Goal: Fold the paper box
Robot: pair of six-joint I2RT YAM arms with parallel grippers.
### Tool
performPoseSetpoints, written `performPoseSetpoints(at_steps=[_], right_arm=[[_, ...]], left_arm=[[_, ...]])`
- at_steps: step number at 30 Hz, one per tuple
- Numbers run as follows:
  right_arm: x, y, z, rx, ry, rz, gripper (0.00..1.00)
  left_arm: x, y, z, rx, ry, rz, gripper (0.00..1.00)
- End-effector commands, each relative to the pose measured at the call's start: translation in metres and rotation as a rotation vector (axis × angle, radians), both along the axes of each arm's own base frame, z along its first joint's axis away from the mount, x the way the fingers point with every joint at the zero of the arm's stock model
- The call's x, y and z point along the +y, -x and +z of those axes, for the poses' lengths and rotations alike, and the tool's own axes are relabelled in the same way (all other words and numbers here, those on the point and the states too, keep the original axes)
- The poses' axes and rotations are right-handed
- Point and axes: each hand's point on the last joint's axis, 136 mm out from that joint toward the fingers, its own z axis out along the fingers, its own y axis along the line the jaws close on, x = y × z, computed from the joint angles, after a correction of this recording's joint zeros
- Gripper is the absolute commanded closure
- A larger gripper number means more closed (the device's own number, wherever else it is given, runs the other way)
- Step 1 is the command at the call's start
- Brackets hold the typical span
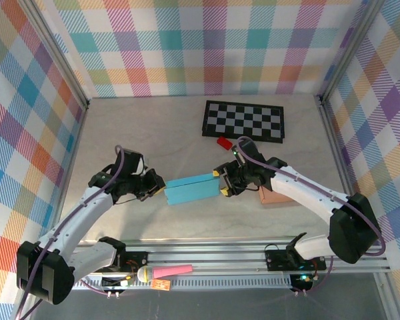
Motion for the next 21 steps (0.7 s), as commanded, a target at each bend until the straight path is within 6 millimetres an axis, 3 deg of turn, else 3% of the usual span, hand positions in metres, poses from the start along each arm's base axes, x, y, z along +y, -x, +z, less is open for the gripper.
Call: performPoseSetpoints(at_steps=[1, 10, 17, 21], right_arm=[[0.002, -0.005, 0.013, -0.04, 0.001, 0.004, 0.35], [0.006, -0.007, 0.02, -0.113, -0.063, -0.01, 0.23], [0.005, 0.007, -0.022, -0.06, -0.067, 0.026, 0.23], [0.001, -0.003, -0.026, -0.165, -0.092, 0.053, 0.24]], left_arm=[[0.009, 0.021, -0.018, 0.054, -0.122, -0.037, 0.91], [0.0, 0.033, -0.012, -0.023, -0.154, -0.061, 0.92], [-0.015, 0.042, -0.015, -0.076, -0.168, -0.094, 0.92], [-0.027, 0.049, -0.018, -0.123, -0.185, -0.142, 0.91]])
